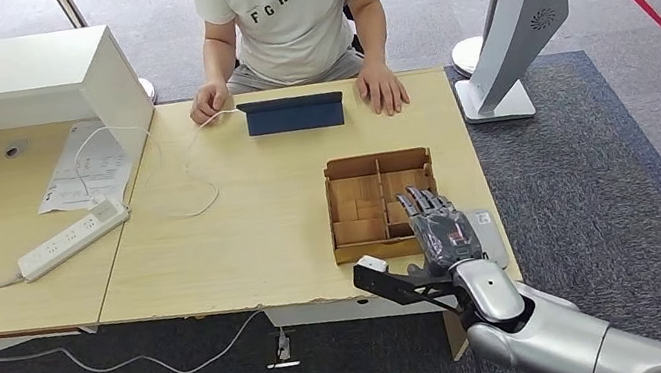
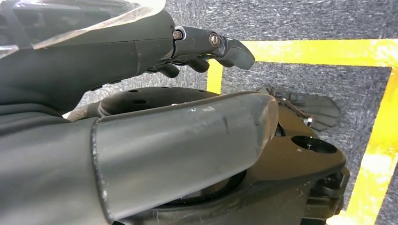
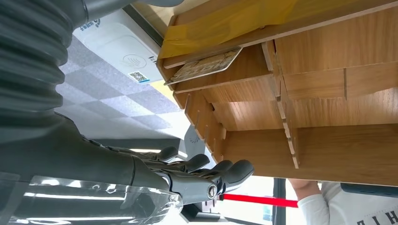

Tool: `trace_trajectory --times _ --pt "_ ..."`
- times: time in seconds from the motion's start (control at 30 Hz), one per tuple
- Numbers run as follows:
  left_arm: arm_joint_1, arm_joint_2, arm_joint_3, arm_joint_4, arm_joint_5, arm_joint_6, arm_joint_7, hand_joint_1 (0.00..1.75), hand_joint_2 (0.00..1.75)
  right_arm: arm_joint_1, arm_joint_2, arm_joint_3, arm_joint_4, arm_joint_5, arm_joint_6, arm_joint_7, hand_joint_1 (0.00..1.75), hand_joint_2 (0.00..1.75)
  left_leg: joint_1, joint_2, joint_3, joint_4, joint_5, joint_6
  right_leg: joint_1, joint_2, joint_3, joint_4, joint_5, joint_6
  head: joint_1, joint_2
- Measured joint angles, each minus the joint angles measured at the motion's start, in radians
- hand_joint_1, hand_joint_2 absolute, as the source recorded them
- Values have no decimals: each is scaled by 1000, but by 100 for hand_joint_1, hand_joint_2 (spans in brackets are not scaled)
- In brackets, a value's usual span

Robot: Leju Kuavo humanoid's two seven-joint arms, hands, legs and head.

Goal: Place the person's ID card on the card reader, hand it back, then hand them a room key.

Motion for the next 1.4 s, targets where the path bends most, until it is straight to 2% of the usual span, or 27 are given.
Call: trace_trajectory --times 0.77,1.4 --pt "0 0 1 0 0 11 30 0 0 3 20 -12 25 -33 18 -50 0 175 0 0 0 0 0 0 0 0 0 0 0 0 0 0" --pt "0 0 1 0 0 13 37 0 0 -11 21 -9 64 -55 -5 -20 0 175 0 0 0 0 0 0 0 0 0 0 0 0 0 0"
